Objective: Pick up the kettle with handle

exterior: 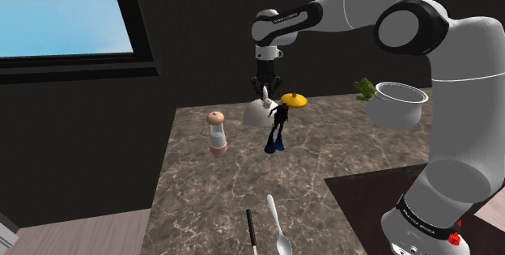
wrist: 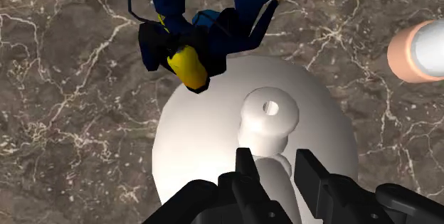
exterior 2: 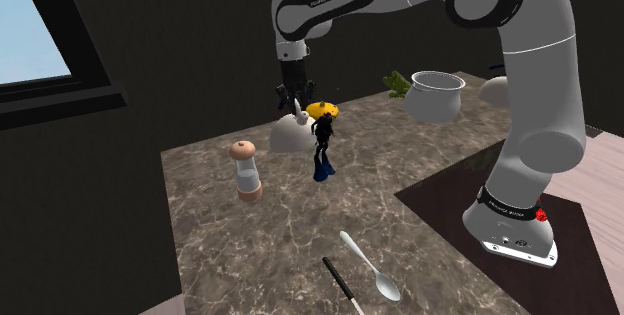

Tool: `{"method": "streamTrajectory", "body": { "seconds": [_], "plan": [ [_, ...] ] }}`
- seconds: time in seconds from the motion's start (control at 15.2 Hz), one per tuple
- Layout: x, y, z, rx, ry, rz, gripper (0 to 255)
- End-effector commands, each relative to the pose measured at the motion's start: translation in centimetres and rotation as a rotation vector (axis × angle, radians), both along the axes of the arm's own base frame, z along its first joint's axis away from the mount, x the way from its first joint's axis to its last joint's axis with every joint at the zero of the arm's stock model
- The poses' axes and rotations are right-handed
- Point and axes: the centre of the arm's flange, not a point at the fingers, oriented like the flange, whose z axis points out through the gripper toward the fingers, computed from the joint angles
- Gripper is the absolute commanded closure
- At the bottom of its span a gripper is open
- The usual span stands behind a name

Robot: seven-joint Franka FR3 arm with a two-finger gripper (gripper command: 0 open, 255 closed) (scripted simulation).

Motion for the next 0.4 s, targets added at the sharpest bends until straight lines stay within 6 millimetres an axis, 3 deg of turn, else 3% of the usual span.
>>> {"method": "streamTrajectory", "body": {
  "seconds": [0.0,0.33],
  "plan": [
    [0.0,-0.1,1.2,0.0,-0.001,0.0,255],
    [0.0,-0.1,2.8,0.0,-0.001,0.0,255]
  ]
}}
